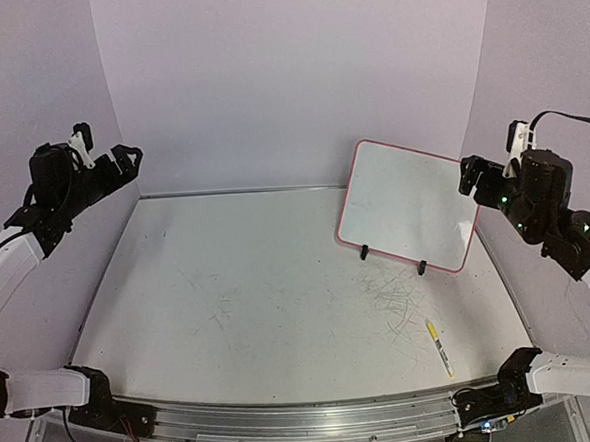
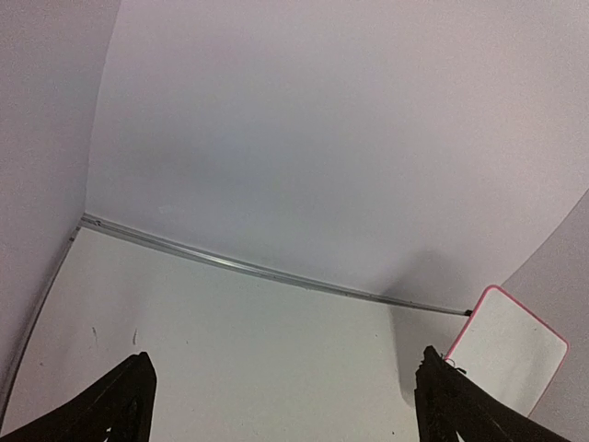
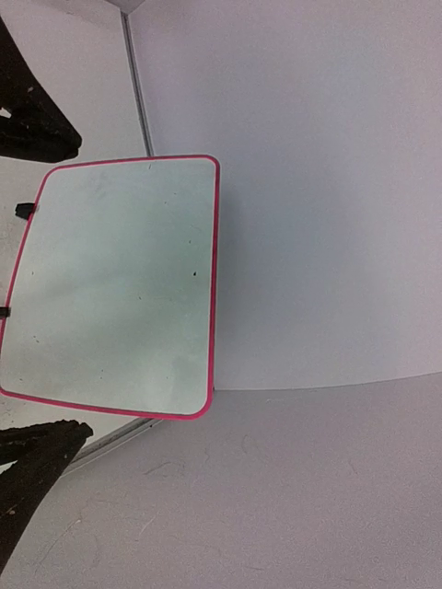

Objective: Write a sentence on the whiteboard
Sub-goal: Move the whiteboard to the center of the board.

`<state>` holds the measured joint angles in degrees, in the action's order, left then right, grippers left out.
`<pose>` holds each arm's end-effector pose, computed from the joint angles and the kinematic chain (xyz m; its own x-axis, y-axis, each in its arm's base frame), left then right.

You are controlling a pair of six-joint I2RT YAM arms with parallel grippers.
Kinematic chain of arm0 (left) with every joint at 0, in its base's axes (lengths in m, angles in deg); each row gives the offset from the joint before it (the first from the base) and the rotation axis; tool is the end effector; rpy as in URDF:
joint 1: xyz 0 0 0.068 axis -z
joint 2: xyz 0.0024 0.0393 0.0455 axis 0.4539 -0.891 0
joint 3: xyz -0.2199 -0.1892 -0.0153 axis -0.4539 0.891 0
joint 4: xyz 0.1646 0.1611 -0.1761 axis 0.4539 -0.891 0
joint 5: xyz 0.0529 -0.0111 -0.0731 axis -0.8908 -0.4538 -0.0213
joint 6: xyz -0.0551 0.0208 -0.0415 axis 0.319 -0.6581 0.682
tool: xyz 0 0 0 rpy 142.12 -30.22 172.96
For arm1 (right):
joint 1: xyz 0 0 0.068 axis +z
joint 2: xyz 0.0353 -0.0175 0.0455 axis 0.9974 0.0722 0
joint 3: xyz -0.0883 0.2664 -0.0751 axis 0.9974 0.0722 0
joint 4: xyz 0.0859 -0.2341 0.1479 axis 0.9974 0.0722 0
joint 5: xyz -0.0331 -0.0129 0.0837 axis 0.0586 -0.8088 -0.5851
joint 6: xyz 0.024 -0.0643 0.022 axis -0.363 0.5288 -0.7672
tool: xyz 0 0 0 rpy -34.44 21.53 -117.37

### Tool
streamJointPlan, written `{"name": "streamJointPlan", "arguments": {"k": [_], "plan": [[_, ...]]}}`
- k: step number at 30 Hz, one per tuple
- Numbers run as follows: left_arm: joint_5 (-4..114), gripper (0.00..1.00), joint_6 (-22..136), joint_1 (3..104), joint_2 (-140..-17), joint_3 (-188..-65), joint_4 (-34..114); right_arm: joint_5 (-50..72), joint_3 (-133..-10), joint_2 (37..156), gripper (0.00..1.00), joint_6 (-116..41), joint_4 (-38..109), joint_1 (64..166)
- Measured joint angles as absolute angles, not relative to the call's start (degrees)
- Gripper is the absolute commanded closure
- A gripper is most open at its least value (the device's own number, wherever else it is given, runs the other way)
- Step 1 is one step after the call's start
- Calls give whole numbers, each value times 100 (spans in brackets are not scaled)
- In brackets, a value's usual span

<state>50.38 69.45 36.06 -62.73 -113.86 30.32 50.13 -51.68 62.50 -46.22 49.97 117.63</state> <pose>0.2805 -0.0483 0.4006 -0.2034 -0.3834 -0.9009 0.1444 0.8983 -0.4150 0.1991 0.0869 0.4060 -0.0976 0.2049 -0.9739 0.0139 0.9788 0.2046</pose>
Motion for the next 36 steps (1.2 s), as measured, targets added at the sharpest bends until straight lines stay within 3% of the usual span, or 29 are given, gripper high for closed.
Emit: {"name": "streamJointPlan", "arguments": {"k": [12, 24, 28, 33, 36], "plan": [[6639, 1, 7372, 3823, -7821, -11514, 3027, 4594, -4639, 6499, 2, -4708, 4912, 11763], [6310, 0, 7549, 5888, -8738, -11514, 3110, 3342, -4700, 9078, 2, -5587, 5008, 11750], [6070, 1, 7543, 6236, -8828, -11511, 3105, 3317, -4701, 9573, 11, -6181, 5200, 11705], [5867, 0, 7549, 6270, -8814, -11455, 3325, 3056, -4609, 9912, 31, -6582, 5048, 11275], [5793, 0, 7549, 6267, -8793, -11358, 3390, 2983, -4572, 10228, 33, -6694, 4897, 11032]]}}
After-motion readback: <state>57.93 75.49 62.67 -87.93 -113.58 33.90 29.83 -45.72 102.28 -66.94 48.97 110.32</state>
